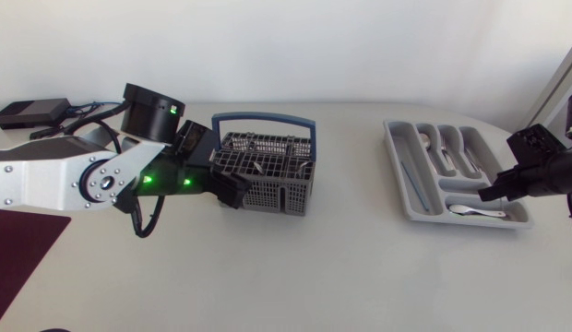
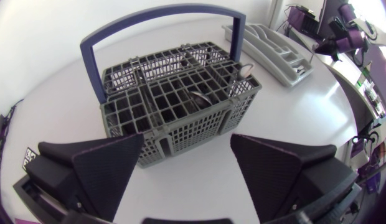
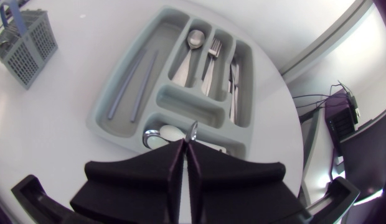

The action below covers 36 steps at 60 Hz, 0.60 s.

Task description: Transfer all utensils from the basket to the drawer tray.

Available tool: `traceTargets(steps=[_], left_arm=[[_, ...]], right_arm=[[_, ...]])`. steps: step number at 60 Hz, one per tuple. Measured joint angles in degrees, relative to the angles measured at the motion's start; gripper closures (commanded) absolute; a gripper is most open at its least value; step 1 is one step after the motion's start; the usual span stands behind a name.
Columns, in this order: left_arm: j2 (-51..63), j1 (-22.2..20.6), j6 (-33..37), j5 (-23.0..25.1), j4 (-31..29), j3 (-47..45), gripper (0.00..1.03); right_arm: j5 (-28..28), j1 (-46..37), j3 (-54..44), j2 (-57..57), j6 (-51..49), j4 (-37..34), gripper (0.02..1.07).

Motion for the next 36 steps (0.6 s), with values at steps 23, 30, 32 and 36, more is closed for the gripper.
traceTargets(steps=[23, 30, 32, 36], left_arm=[[0.76, 0.07, -0.92, 0.00, -3.48, 2.75, 0.06], [1.27, 0.31, -1.86, 0.00, -4.11, 3.89, 0.06], [1.49, 0.42, -2.19, 0.00, -4.37, 4.26, 0.06], [1.99, 0.63, -2.75, -0.02, -4.92, 4.96, 0.06]], right_arm=[[7.78, -0.50, -1.16, 8.83, -1.05, 9.53, 0.81], [9.16, 1.18, -2.69, 10.71, -0.83, 12.00, 0.64], [9.42, 1.70, -2.86, 11.21, -0.61, 12.15, 0.52], [9.62, 2.43, -2.97, 11.76, -0.13, 12.20, 0.30]])
